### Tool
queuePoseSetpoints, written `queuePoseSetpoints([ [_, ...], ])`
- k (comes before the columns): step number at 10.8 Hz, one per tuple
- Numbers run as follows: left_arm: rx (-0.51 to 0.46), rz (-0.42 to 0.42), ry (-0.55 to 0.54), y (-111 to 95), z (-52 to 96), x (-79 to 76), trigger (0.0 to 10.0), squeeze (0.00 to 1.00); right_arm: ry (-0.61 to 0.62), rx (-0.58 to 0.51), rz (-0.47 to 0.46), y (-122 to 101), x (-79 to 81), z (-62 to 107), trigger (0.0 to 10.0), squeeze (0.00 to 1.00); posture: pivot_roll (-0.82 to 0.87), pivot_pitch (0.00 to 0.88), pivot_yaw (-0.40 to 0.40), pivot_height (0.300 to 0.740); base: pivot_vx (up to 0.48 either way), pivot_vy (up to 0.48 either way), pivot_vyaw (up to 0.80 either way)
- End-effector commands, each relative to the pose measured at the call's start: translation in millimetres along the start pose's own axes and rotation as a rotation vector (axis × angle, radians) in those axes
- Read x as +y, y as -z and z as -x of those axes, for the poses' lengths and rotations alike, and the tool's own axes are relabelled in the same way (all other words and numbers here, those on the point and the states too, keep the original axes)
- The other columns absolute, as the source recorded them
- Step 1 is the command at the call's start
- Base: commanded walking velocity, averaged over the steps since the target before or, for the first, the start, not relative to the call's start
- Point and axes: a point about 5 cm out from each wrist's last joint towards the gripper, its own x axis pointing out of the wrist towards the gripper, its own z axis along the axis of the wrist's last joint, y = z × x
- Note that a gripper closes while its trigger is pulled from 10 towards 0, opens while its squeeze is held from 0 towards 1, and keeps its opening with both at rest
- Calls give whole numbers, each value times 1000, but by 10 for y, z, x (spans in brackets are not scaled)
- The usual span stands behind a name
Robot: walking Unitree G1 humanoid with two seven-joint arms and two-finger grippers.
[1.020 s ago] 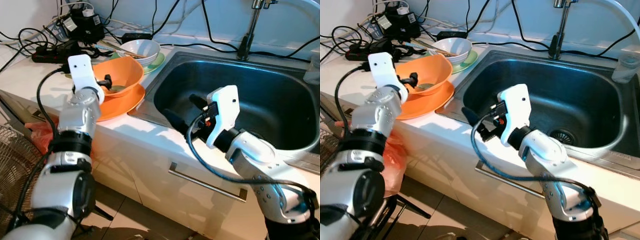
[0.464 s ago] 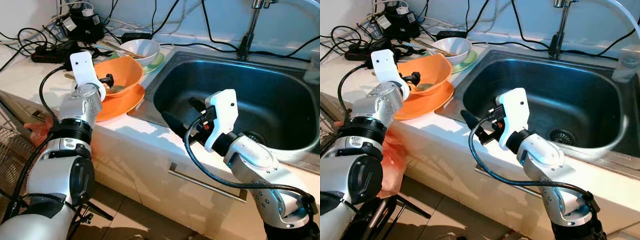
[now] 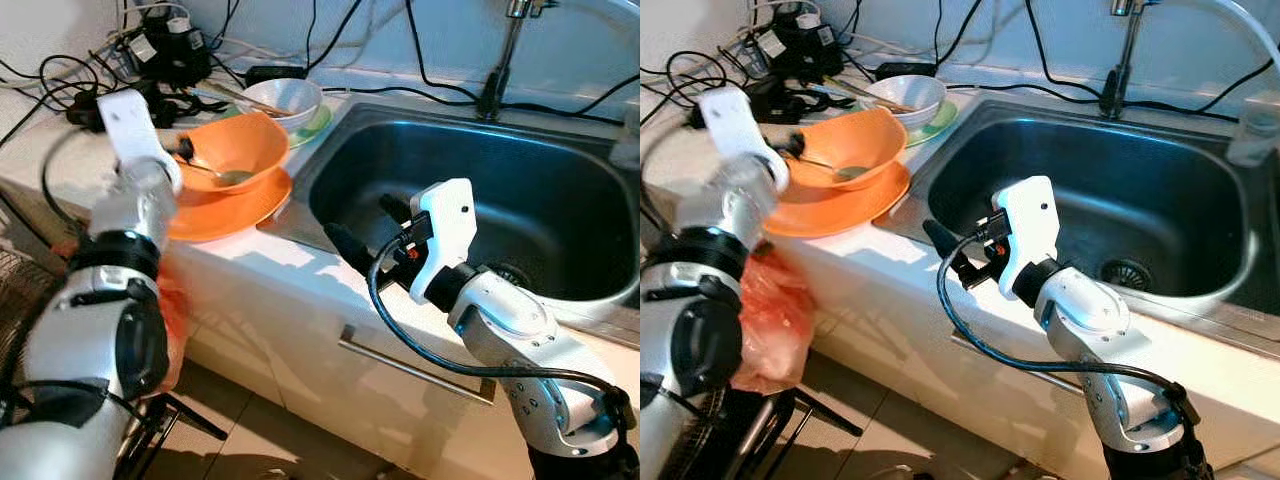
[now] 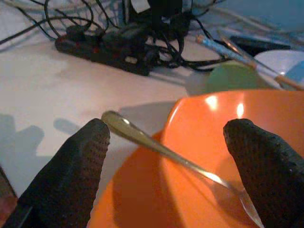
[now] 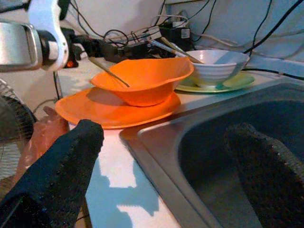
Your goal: Kitchen organization
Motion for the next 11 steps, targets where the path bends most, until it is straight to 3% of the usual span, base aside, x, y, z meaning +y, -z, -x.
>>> queuePoseSetpoints([
  [1, -13, 9, -3, -51, -5, -17, 10000, 0, -1, -11, 9, -15, 14, -10, 10000, 0, -90, 0, 115, 740, 0, 0, 0],
  [3, -22, 9, 74, -9, 22, -177, 10000, 0, 23, -23, 14, -27, -17, -19, 10000, 0, -88, 0, 114, 740, 0, 0, 0],
  [5, -11, 18, 234, 248, 139, -456, 10000, 0, 175, -62, 19, -74, -207, -40, 10000, 0, -84, 0, 107, 740, 0, 0, 0],
  [6, -17, 18, 273, 318, 190, -519, 10000, 0, 199, -67, 22, -80, -251, -39, 10000, 0, -81, 0, 103, 740, 0, 0, 0],
  [8, -62, -8, 327, 462, 320, -572, 10000, 0, 218, -73, 36, -94, -304, -43, 10000, 0, -74, 0, 86, 740, 0, 0, 0],
  [11, -62, 43, 308, 570, 435, -589, 10000, 0, 190, -70, 64, -127, -332, -80, 10000, 0, -68, 0, 36, 740, 0, 0, 0],
])
